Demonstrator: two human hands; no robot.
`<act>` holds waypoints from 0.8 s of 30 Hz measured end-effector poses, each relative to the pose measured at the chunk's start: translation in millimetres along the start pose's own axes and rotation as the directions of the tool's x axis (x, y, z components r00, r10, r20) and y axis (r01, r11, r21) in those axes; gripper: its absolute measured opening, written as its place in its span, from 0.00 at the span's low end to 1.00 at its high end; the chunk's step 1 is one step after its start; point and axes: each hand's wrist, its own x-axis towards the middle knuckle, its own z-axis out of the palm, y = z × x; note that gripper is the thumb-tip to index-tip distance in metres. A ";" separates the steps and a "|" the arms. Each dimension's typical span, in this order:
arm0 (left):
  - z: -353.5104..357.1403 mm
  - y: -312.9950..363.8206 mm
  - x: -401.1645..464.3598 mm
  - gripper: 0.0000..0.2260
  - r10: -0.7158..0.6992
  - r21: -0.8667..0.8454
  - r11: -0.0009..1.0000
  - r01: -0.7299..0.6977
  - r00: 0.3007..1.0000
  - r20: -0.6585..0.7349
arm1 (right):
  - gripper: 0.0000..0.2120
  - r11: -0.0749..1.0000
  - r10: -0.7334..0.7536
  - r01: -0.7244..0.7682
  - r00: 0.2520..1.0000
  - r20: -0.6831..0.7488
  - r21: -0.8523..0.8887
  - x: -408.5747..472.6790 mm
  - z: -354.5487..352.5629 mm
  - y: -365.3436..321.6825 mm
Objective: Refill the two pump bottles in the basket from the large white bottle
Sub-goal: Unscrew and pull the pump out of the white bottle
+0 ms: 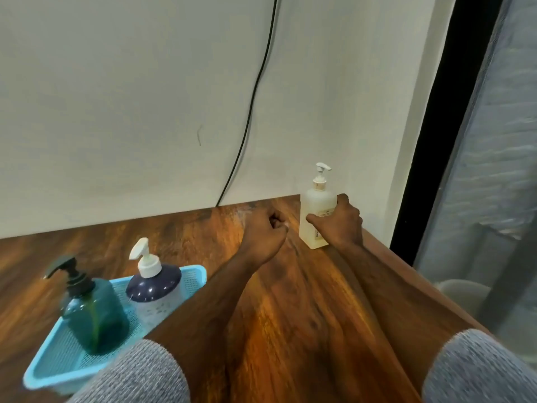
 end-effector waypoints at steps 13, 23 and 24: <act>-42.1 -5.7 -178.4 0.41 0.103 0.036 0.994 -0.107 0.990 0.096 | 0.39 0.982 -0.151 0.143 0.987 0.055 0.125 -213.4 -63.4 -39.8; -43.0 -13.5 -198.9 0.38 0.114 -0.166 0.983 -0.075 0.965 0.236 | 0.36 0.974 -0.134 0.132 0.991 -0.002 0.181 -278.4 -81.8 -52.7; -43.0 -14.8 -198.8 0.37 0.109 -0.174 0.982 -0.069 0.965 0.237 | 0.36 0.968 -0.125 0.121 0.992 0.004 0.219 -279.3 -83.5 -53.2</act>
